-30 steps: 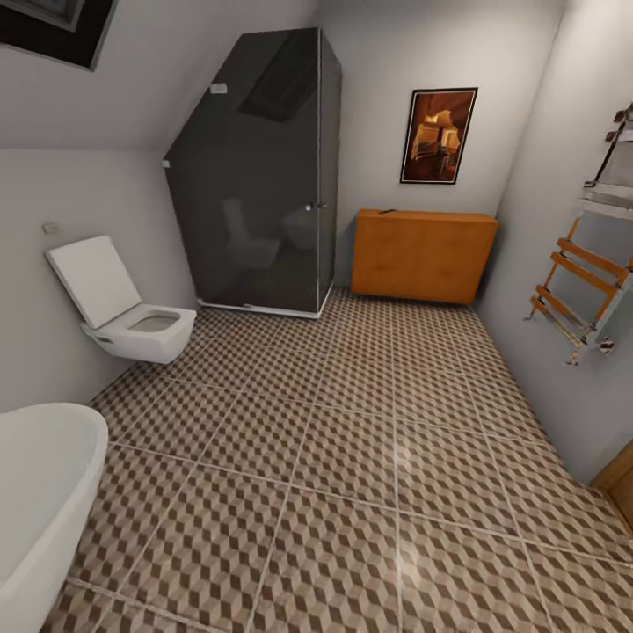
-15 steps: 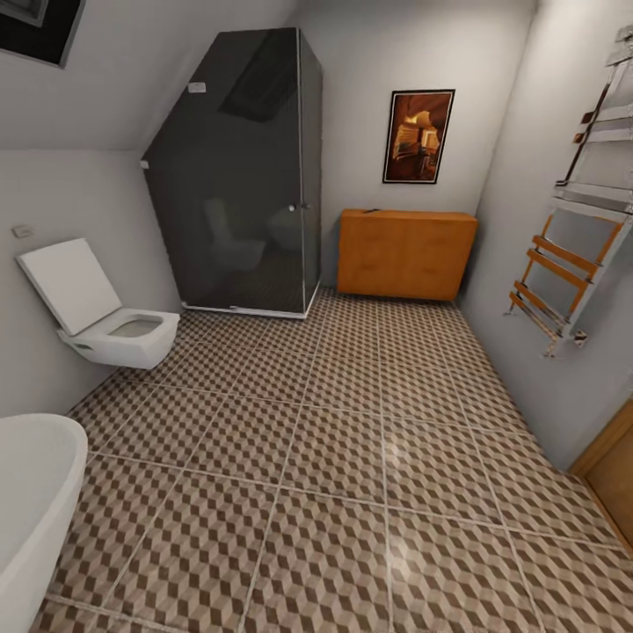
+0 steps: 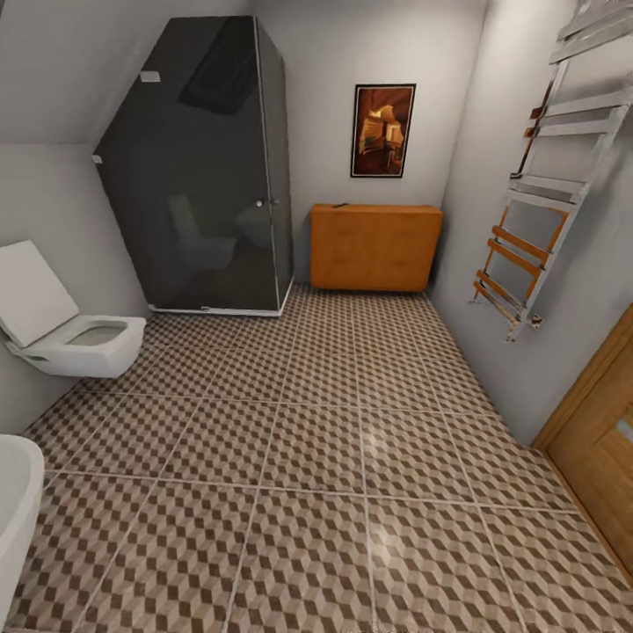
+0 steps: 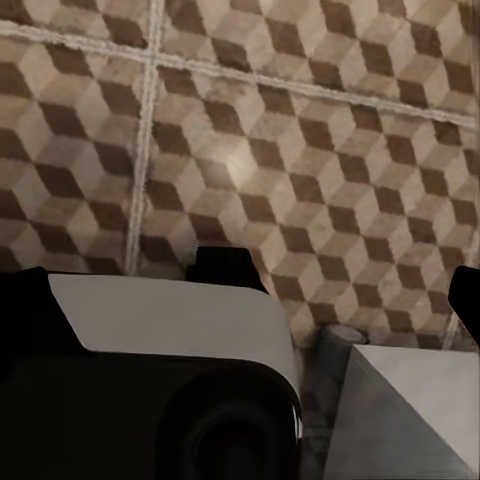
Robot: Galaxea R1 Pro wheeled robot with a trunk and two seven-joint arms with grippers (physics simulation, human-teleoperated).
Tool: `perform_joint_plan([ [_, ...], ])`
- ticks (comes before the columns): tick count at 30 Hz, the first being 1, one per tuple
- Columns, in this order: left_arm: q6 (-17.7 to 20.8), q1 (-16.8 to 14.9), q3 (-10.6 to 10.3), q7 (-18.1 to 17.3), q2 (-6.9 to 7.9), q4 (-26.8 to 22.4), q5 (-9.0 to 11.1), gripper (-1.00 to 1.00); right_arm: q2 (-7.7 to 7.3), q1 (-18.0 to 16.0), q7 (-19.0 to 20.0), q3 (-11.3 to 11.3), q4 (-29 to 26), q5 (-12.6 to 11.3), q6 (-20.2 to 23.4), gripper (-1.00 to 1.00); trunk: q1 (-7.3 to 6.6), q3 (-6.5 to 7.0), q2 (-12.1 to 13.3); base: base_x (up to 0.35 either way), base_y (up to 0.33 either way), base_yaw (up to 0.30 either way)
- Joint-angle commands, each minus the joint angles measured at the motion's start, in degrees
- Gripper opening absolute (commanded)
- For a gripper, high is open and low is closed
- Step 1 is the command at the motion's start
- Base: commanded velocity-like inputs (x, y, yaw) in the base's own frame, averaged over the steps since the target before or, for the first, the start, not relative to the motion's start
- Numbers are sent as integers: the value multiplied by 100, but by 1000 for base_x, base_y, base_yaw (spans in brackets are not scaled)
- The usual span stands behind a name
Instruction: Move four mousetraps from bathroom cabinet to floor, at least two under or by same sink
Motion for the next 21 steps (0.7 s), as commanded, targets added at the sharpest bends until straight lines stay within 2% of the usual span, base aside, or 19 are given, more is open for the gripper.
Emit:
perform_joint_plan([
  [1, -1, 1, -49, 42, 7, -23, 48, 100, 4, -6, -8, 49, 13, -56, -26, 100, 0, -9, -2, 0, 0, -274],
  [12, -1, 1, -49, 42, 7, -23, 48, 100, 1, -6, -8, 45, 13, -54, -27, 100, 0, -45, -2, 0, 0, -279],
  [18, -1, 1, -49, 42, 7, -23, 48, 100, 5, -6, -8, 44, 13, -53, -23, 100, 0, -55, -2, 9, 0, -166],
  [21, -1, 1, -49, 42, 11, -23, 48, 100, 16, -6, -8, 45, 13, -53, -22, 100, 0, -57, -2, 191, 0, -56],
])
